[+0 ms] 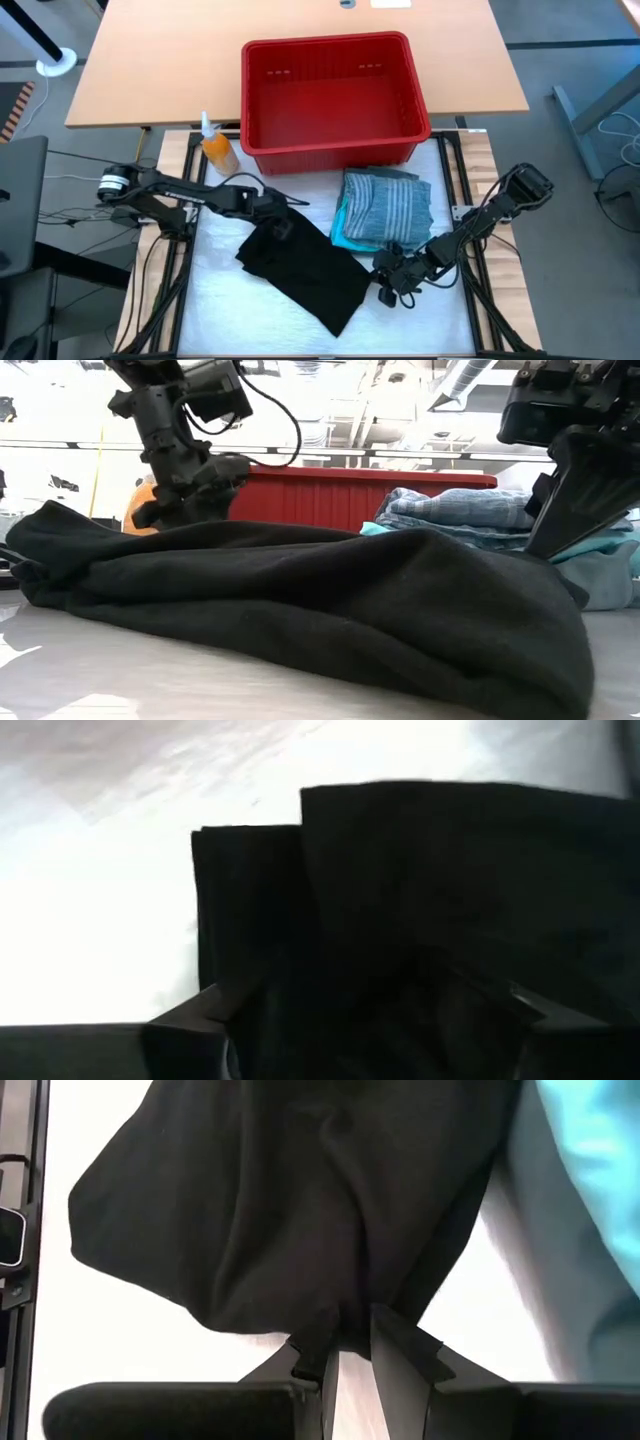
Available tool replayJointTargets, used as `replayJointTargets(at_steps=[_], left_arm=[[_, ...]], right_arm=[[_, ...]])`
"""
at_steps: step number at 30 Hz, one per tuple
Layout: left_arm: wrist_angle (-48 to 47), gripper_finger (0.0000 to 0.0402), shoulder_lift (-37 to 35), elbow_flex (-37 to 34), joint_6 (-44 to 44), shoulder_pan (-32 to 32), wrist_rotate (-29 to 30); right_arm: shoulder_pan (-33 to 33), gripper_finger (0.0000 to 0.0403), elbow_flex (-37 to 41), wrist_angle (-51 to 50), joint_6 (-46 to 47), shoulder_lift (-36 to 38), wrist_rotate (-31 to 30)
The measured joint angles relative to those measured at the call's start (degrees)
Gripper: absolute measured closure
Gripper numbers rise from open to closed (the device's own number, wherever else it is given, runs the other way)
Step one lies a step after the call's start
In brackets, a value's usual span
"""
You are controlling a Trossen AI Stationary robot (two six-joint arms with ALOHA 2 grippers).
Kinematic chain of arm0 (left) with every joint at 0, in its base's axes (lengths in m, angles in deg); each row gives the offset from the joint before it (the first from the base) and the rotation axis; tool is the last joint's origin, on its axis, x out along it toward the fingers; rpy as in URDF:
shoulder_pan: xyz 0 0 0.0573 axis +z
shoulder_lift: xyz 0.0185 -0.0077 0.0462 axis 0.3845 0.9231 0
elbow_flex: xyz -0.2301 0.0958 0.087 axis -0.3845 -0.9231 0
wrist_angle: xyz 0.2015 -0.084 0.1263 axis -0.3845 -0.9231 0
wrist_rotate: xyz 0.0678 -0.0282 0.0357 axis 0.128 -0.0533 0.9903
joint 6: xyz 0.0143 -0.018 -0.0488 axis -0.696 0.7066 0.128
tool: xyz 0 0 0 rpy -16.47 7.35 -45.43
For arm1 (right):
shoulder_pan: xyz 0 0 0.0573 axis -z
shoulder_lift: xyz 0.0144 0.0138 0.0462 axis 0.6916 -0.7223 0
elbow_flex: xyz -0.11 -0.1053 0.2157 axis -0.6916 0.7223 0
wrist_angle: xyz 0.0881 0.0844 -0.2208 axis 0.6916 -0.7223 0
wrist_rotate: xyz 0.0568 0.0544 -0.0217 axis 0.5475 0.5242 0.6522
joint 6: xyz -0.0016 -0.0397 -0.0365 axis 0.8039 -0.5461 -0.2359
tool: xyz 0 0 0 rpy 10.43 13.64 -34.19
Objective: Fold Laundry from Bin
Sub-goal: Fold the black shirt
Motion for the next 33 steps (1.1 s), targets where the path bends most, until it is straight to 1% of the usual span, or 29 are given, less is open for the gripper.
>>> replayJointTargets(at_steps=[5, 8, 10, 15, 16, 23, 27, 29, 33], left_arm=[[2.04, 0.0186, 2.56, 0.00, -1.03, -0.03, -1.11], [4.94, 0.0206, 4.10, 0.00, -2.15, -0.17, -2.65], [6.01, 0.0240, 4.15, 0.00, -2.16, -0.19, -2.69], [6.49, 0.0374, 2.77, 0.00, -4.74, -0.08, -1.74], [6.20, 0.0386, 2.35, 0.00, -5.11, 0.04, -1.43], [1.76, 0.0398, 1.64, 0.00, -7.69, 2.62, -0.16], [1.83, 0.0399, 1.43, 0.00, -8.04, 3.75, 1.84], [2.75, 0.0400, 0.88, 0.00, -8.35, 4.11, 1.19], [3.43, 0.0401, 0.35, 0.00, -11.11, 4.53, -2.59]], right_arm=[[0.00, 0.0317, -0.03, -0.13, -0.04, 0.00, 0.00], [0.04, 0.0317, -0.03, -0.12, -0.13, 0.00, -0.02], [0.04, 0.0317, -0.03, -0.12, -0.28, 0.00, -0.02], [0.04, 0.0317, -0.03, -0.11, -0.31, 0.00, 0.00], [0.04, 0.0317, -0.03, -0.10, -0.37, 0.00, 0.00], [0.04, 0.0317, -0.03, -0.14, -0.41, 0.00, 0.00], [-0.07, 0.0317, -0.03, -0.12, -0.39, 0.00, 0.04], [-0.09, 0.0317, -0.02, -0.12, -0.39, 0.00, 0.35], [-0.07, 0.0317, 0.04, 2.24, 0.00, 0.00, 0.61]])
